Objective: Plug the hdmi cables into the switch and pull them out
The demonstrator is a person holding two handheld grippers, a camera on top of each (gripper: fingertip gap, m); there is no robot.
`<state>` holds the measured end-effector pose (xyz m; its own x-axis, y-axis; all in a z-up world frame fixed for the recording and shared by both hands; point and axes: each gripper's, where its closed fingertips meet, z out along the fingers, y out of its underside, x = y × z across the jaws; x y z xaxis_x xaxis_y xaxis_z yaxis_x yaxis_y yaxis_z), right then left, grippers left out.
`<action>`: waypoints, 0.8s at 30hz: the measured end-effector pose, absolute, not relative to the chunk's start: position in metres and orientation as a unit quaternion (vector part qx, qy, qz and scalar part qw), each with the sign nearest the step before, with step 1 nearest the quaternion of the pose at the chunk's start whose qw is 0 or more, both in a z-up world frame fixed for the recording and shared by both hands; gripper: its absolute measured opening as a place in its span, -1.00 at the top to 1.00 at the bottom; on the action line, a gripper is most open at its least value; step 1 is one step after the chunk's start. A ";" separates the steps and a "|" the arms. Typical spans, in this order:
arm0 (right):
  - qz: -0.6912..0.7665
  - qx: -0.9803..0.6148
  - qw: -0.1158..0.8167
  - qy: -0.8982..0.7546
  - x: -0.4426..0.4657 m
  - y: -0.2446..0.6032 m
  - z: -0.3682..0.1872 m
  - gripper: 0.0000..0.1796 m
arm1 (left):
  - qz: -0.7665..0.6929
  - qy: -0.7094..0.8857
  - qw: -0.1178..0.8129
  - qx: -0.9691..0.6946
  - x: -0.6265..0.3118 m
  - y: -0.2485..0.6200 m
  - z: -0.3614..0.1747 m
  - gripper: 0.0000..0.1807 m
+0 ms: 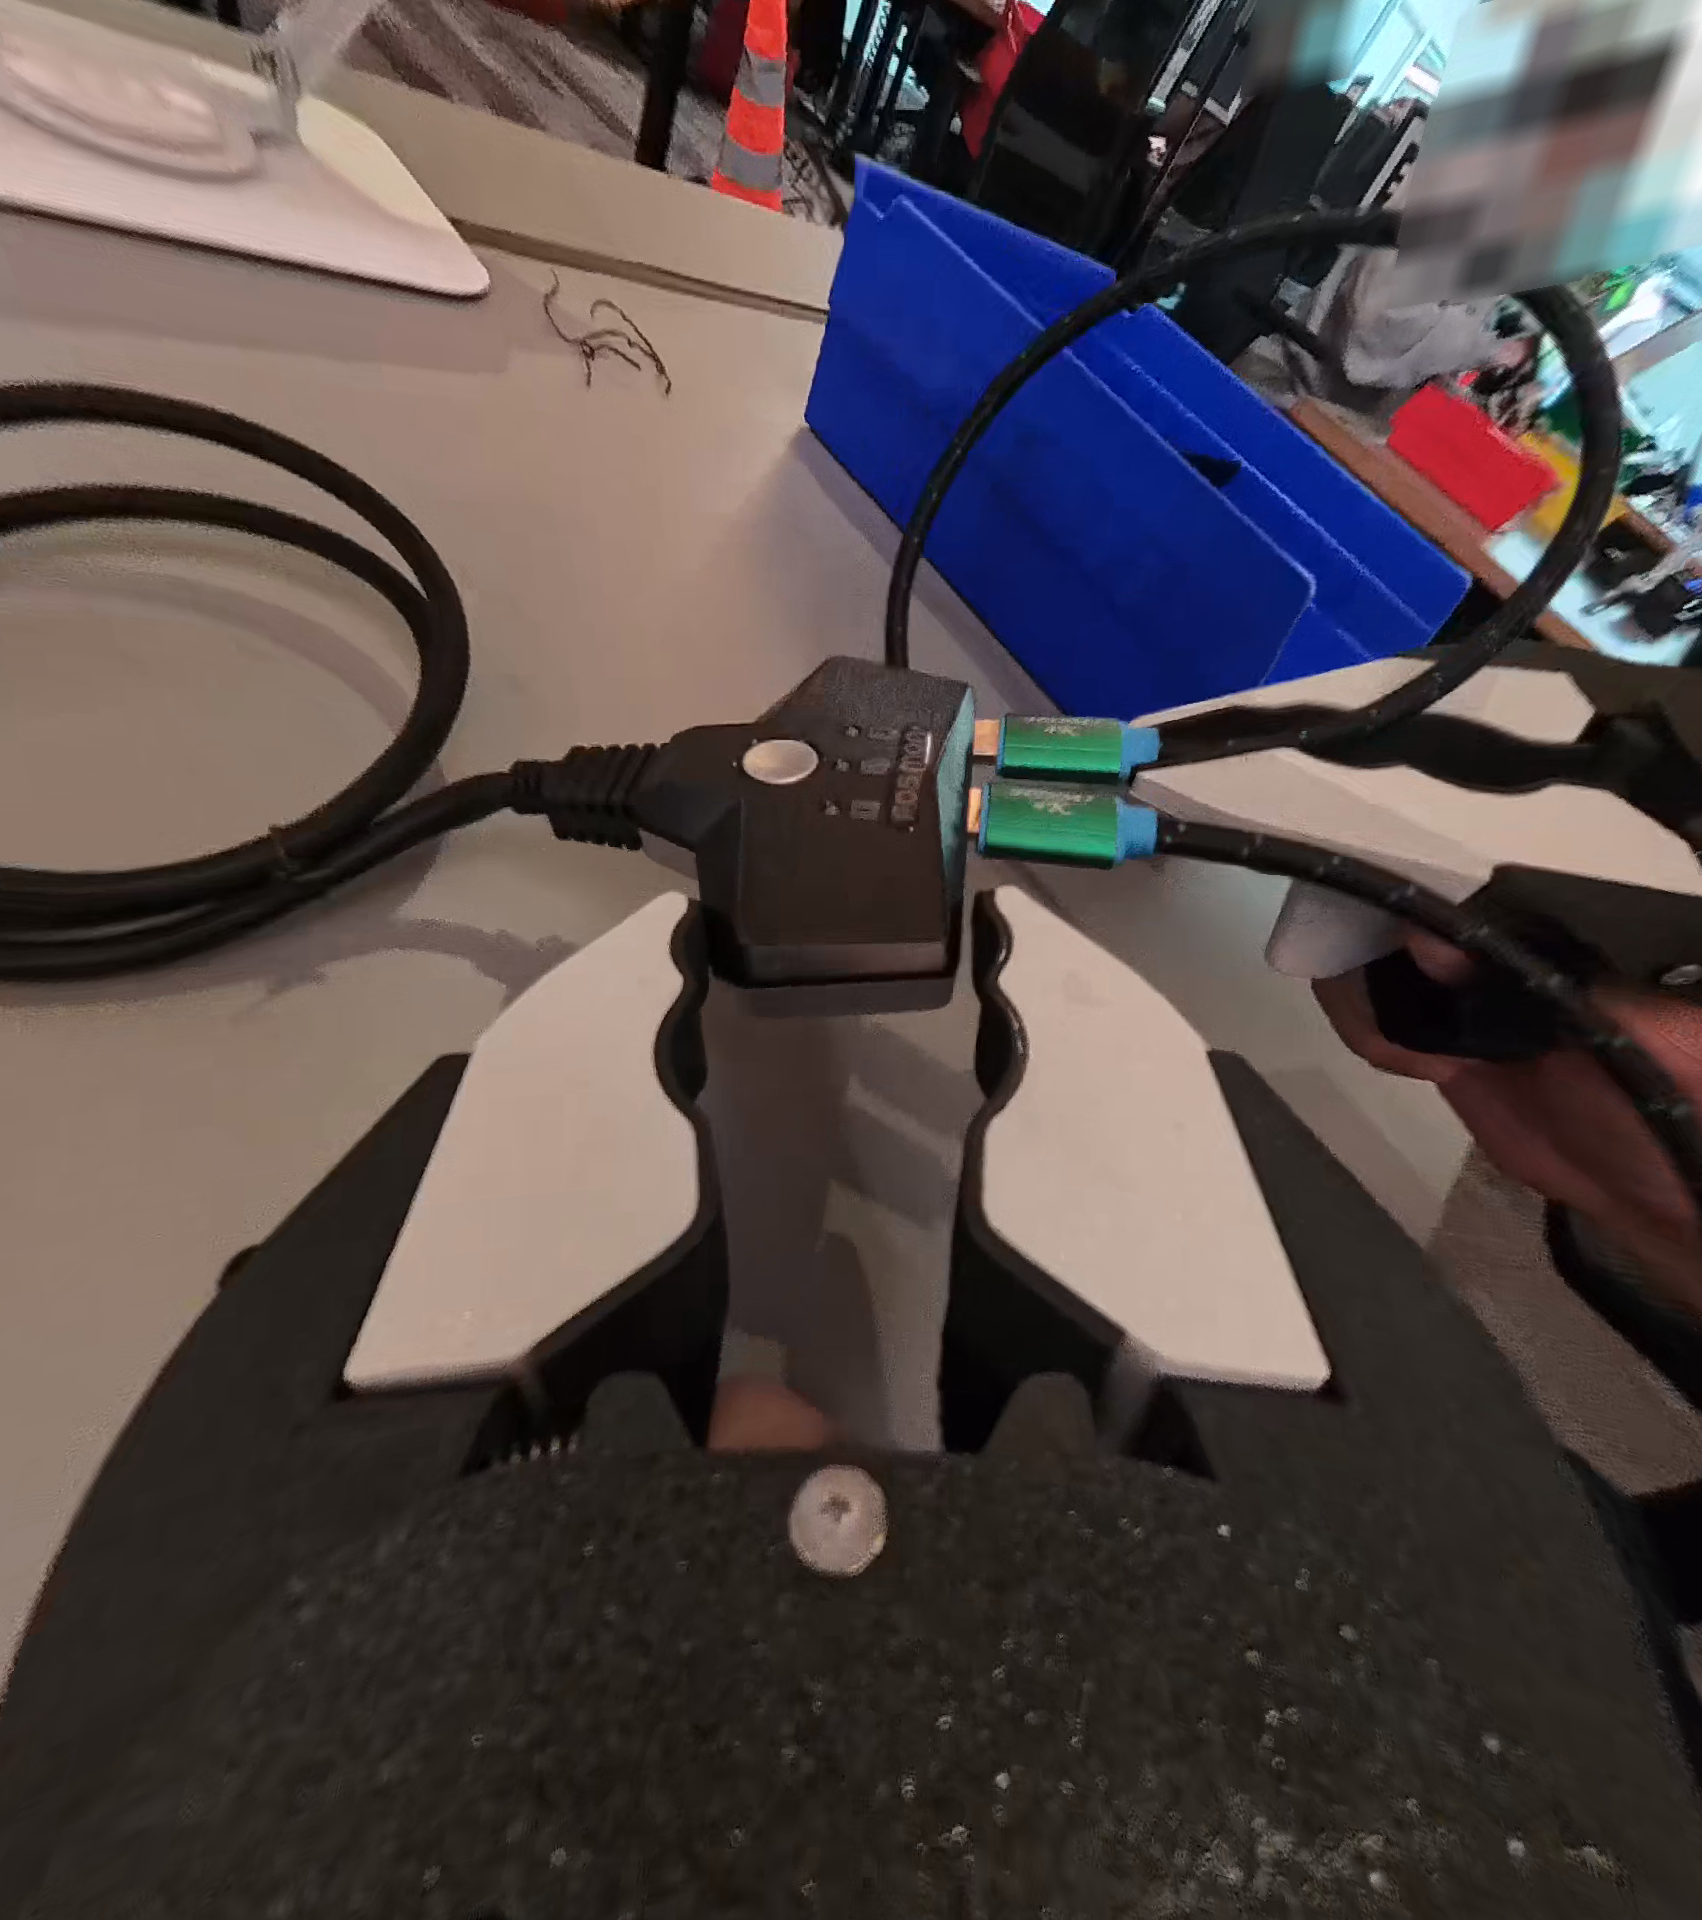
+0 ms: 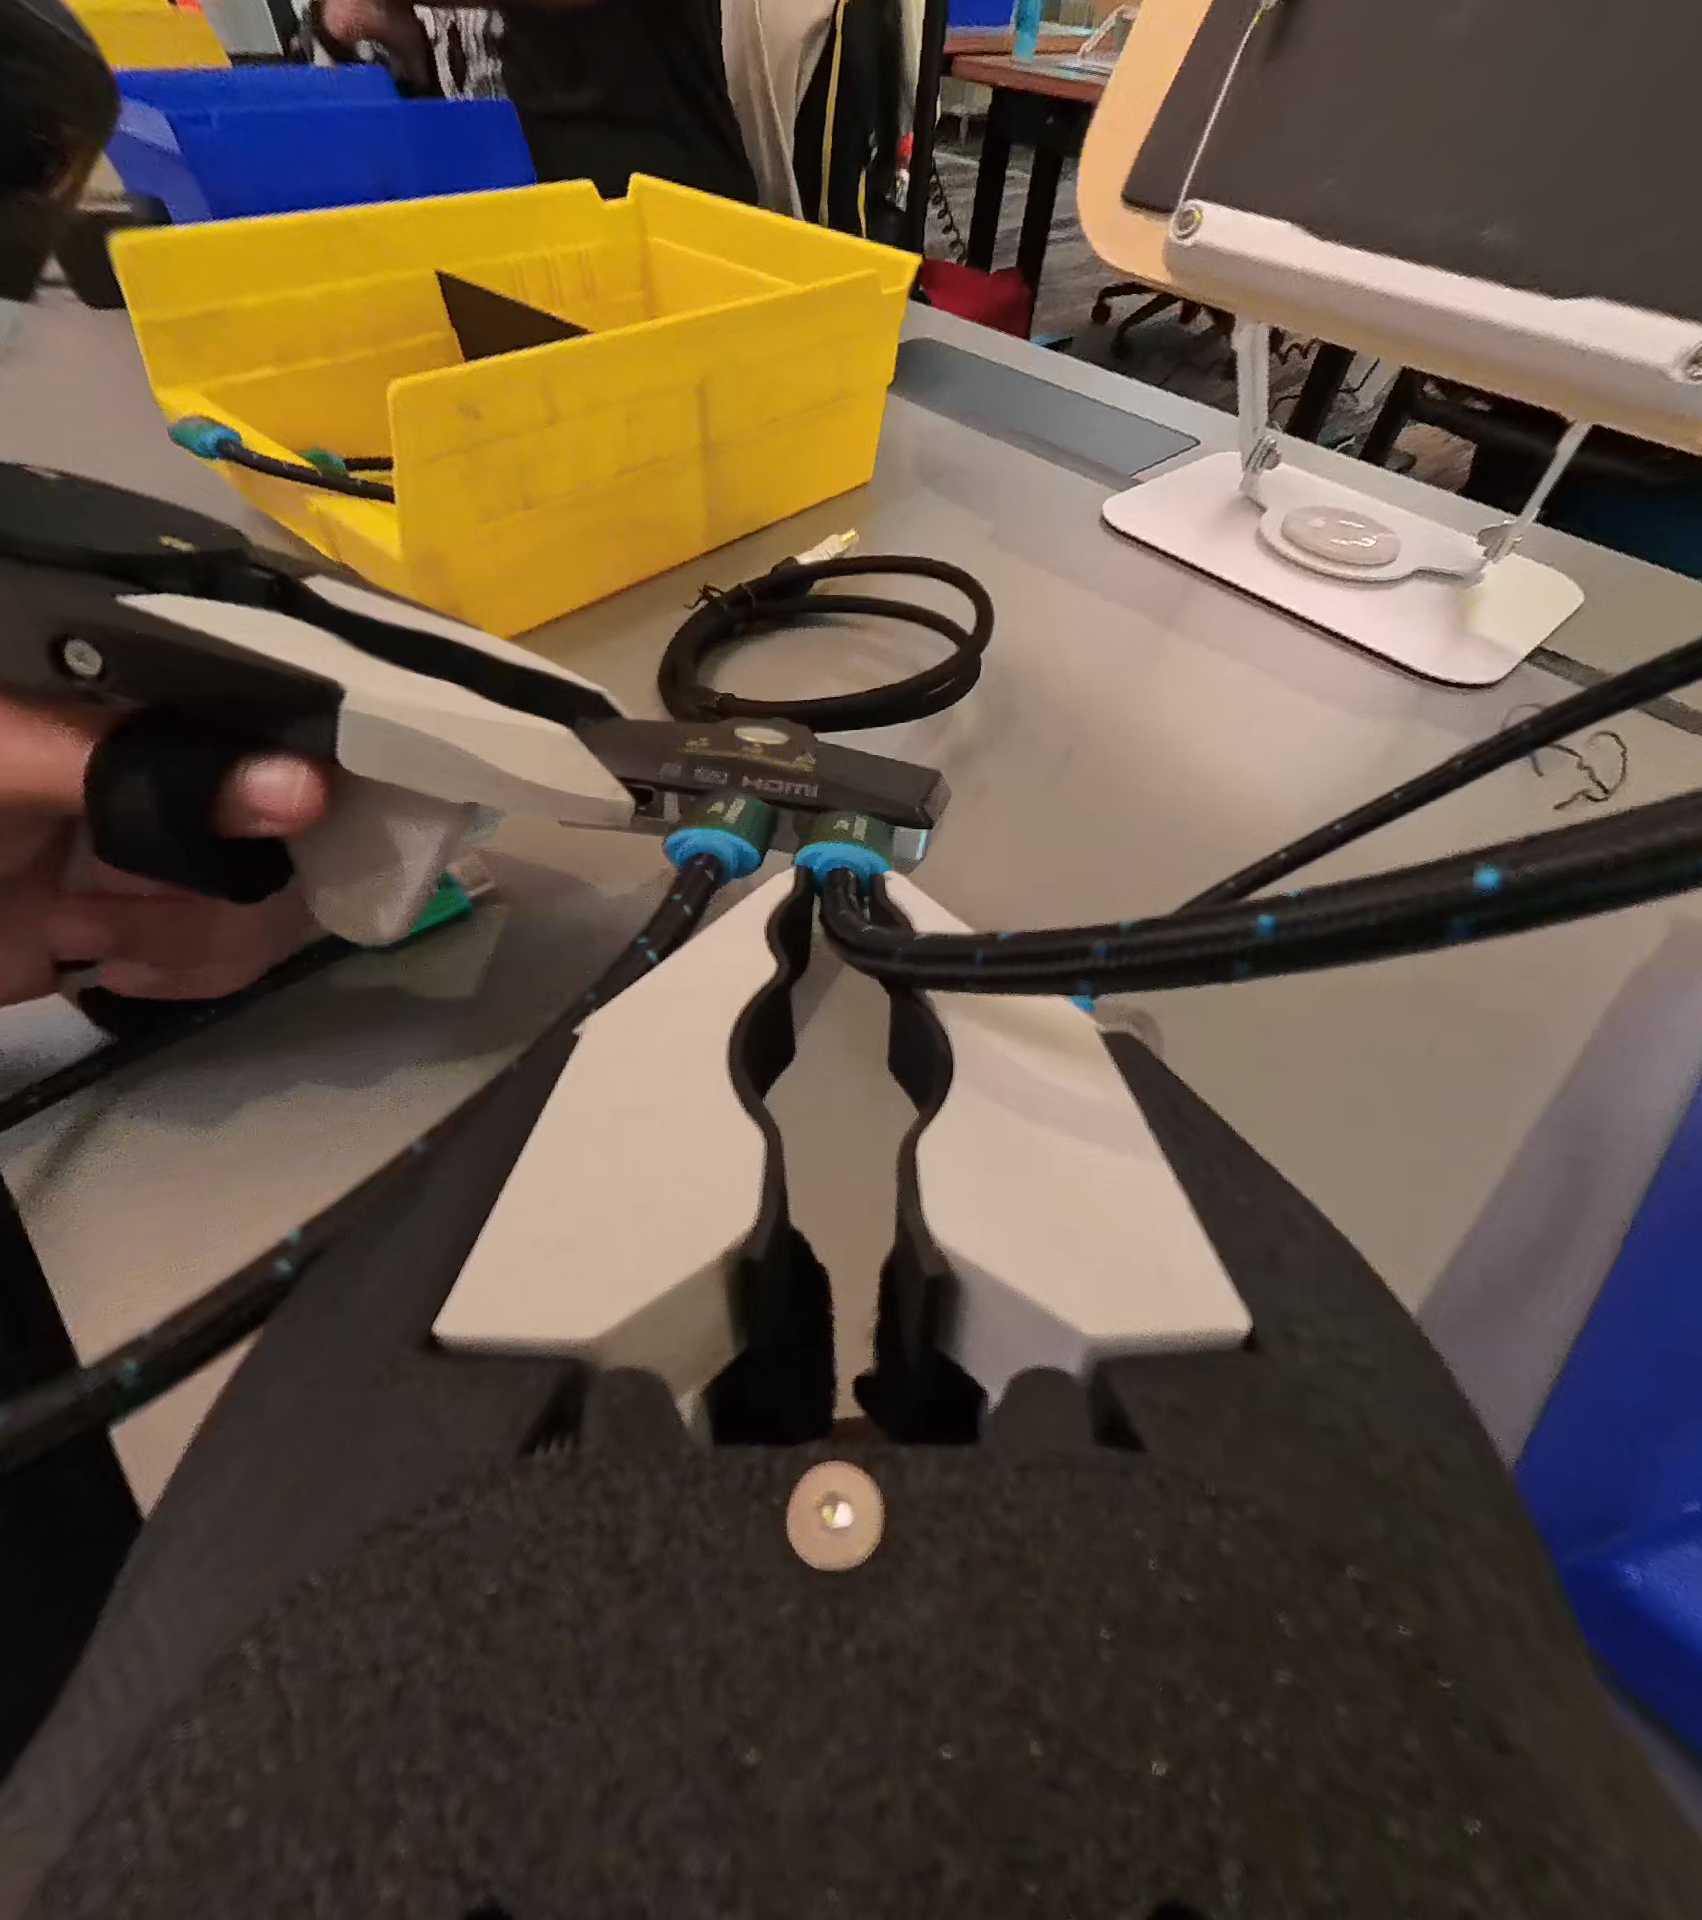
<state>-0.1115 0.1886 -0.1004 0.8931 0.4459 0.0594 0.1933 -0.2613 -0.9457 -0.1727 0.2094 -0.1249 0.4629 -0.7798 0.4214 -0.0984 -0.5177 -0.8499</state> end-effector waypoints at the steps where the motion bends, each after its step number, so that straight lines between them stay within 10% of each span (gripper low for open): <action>1: 0.105 -0.787 0.572 -0.205 -0.112 0.189 -0.101 0.89 | -0.437 0.287 0.388 -0.759 -0.173 0.209 -0.127 0.46; 24: 0.098 -0.792 0.568 -0.200 -0.118 0.189 -0.107 0.88 | -0.410 0.307 0.383 -0.769 -0.173 0.212 -0.135 0.45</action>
